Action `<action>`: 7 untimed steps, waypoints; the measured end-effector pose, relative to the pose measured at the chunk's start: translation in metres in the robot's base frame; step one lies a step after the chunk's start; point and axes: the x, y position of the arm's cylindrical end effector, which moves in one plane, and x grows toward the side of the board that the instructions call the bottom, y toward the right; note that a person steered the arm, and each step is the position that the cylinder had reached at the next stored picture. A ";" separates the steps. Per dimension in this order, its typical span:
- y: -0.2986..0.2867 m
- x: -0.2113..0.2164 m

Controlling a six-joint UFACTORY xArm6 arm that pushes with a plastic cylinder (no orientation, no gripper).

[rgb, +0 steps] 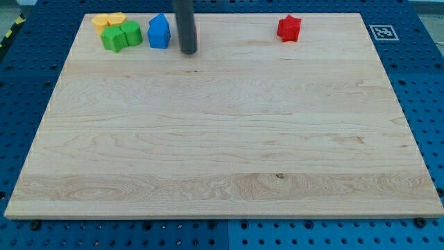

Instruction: Push the red circle towards red star

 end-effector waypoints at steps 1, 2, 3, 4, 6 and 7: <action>0.011 0.000; -0.006 0.000; -0.023 0.000; -0.023 0.019; -0.064 0.028; -0.065 0.015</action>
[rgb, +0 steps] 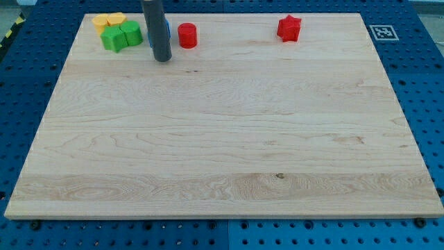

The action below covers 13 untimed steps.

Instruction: Push the red circle towards red star

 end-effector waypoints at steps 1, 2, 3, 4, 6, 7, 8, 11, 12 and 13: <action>0.000 -0.017; 0.000 -0.031; 0.003 -0.041; 0.018 -0.043; 0.072 -0.044; 0.091 -0.049; 0.099 -0.058; 0.102 -0.079; 0.118 -0.079; 0.135 -0.079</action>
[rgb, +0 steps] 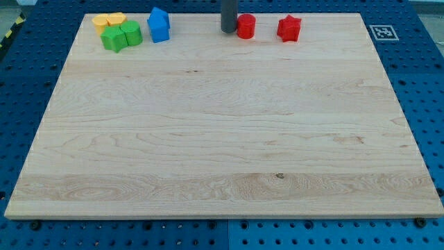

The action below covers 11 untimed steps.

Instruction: Push the red circle towards red star

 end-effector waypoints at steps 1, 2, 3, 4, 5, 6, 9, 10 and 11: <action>0.002 0.000; 0.002 -0.001; 0.002 -0.002; 0.002 -0.002; -0.003 -0.006; -0.005 -0.022; 0.012 -0.020; 0.030 -0.012; 0.032 -0.010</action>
